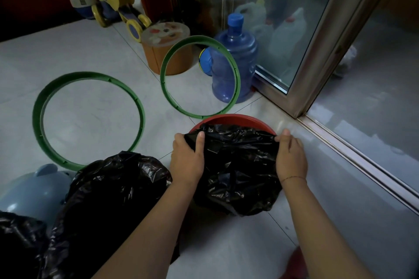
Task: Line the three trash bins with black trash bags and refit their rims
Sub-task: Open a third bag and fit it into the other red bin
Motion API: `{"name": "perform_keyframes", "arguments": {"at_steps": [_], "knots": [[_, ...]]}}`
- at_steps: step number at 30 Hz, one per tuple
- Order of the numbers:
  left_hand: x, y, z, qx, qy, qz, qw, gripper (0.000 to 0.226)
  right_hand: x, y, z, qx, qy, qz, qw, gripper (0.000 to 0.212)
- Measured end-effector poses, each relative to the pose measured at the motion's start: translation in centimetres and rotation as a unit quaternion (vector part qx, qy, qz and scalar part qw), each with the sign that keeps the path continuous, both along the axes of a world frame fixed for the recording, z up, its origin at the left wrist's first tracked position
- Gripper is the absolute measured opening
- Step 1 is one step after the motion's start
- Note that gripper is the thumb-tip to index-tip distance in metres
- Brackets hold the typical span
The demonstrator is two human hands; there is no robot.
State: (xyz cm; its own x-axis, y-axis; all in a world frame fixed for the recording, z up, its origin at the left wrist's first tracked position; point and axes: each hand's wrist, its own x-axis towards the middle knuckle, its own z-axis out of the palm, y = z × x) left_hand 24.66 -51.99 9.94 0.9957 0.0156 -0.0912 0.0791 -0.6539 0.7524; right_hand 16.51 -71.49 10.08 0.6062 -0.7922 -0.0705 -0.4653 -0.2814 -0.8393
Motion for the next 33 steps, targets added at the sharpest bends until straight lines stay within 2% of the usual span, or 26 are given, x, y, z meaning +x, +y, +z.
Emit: {"name": "perform_keyframes", "arguments": {"at_steps": [5,7,9,11,12,14,15,17,19,22,25,29,31,33], "knots": [[1.3,-1.3,0.1,0.153,0.009,0.019,0.988,0.072,1.3,0.2,-0.1,-0.074,0.09,-0.03,0.993,0.072],[1.2,-1.8,-0.1,0.205,0.015,0.011,0.979,0.077,1.3,0.5,-0.5,-0.089,0.099,-0.051,0.99,0.075],[1.1,-2.1,-0.2,0.217,0.02,0.007,0.976,0.078,1.1,1.0,-0.6,-0.088,0.088,-0.083,0.989,0.075],[1.0,-2.3,-0.2,0.214,0.03,0.001,0.976,0.078,0.4,1.9,-0.5,-0.123,0.031,-0.122,0.984,0.07],[1.1,-2.4,-0.2,0.211,0.036,-0.003,0.977,0.078,-0.1,2.6,-0.3,-0.148,-0.027,-0.125,0.981,0.065],[1.2,-2.6,-0.1,0.203,0.044,-0.011,0.978,0.076,-0.9,4.3,0.1,-0.145,-0.133,-0.068,0.978,0.054],[1.3,-2.7,-0.1,0.199,0.046,-0.016,0.979,0.075,-1.1,5.2,0.3,-0.119,-0.147,-0.016,0.982,0.055],[1.5,-2.8,-0.1,0.196,0.048,-0.024,0.979,0.073,-1.0,6.0,0.2,-0.108,-0.103,0.067,0.987,0.064],[1.6,-2.7,-0.2,0.193,0.051,-0.029,0.979,0.074,-0.5,5.5,0.1,-0.156,-0.032,0.106,0.982,0.074],[1.2,-2.5,-0.4,0.2,0.031,-0.041,0.978,0.077,0.9,3.2,0.3,-0.205,0.052,0.122,0.97,0.066],[0.6,-2.2,-0.5,0.234,-0.015,-0.062,0.97,0.077,2.6,0.1,0.8,-0.14,0.062,0.136,0.979,0.055],[-0.2,-3.0,-0.4,0.243,-0.033,-0.088,0.965,0.079,4.1,-2.8,1.1,0.019,0.107,0.192,0.975,0.063],[-0.4,-3.3,-0.4,0.237,-0.041,-0.08,0.967,0.08,4.3,-3.1,0.7,0.01,0.05,0.163,0.985,0.06],[-0.4,-3.4,-0.5,0.201,-0.052,-0.058,0.977,0.079,4.1,-3.0,0.8,-0.111,-0.076,0.049,0.99,0.051]]}}
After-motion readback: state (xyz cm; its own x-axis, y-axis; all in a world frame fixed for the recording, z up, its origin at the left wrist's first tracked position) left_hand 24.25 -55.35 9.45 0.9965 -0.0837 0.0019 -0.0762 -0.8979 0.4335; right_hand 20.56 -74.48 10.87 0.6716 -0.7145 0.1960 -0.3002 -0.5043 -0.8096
